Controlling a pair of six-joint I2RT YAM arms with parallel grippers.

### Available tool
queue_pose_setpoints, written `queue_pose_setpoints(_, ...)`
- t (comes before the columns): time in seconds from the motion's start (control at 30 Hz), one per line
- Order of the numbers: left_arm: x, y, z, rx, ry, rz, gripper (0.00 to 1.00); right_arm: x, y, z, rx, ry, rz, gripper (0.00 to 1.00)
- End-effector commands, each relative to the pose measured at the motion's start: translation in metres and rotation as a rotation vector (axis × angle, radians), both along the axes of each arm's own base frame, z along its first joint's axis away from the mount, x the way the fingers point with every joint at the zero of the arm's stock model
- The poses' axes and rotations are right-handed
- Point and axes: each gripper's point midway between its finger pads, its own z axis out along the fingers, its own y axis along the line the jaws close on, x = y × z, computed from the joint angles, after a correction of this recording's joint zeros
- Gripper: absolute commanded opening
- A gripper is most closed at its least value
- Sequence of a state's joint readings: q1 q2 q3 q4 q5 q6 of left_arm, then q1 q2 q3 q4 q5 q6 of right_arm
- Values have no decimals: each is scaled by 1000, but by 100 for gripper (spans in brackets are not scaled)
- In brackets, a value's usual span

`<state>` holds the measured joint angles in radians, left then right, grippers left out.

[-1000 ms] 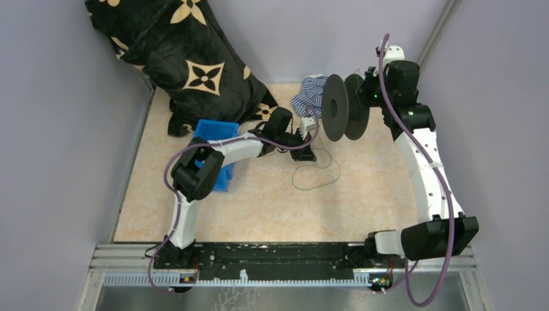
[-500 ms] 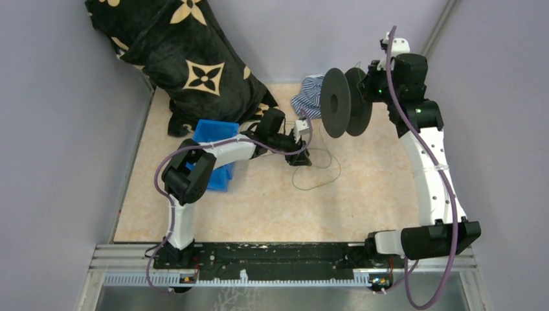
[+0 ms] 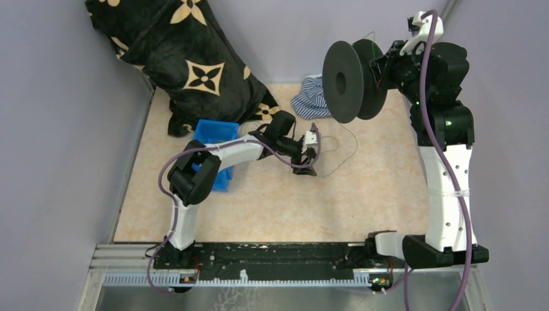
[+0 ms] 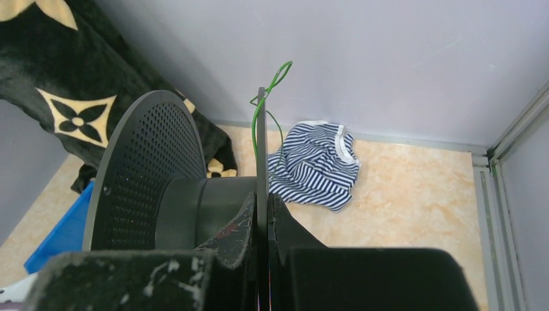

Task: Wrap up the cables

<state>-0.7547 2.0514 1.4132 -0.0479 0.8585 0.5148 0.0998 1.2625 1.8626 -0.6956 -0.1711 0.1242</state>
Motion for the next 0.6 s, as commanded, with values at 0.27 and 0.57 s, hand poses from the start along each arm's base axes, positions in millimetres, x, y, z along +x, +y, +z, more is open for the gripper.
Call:
queue_pose_setpoints(0.27, -12, -48, -14, -14, -62, -132, 79, -8, -1, 30, 22, -82, 3, 0)
queue_pose_setpoints(0.57, 17, -73, -25, -1, -85, 12, 80, -16, -3, 38, 21, -105, -3, 0)
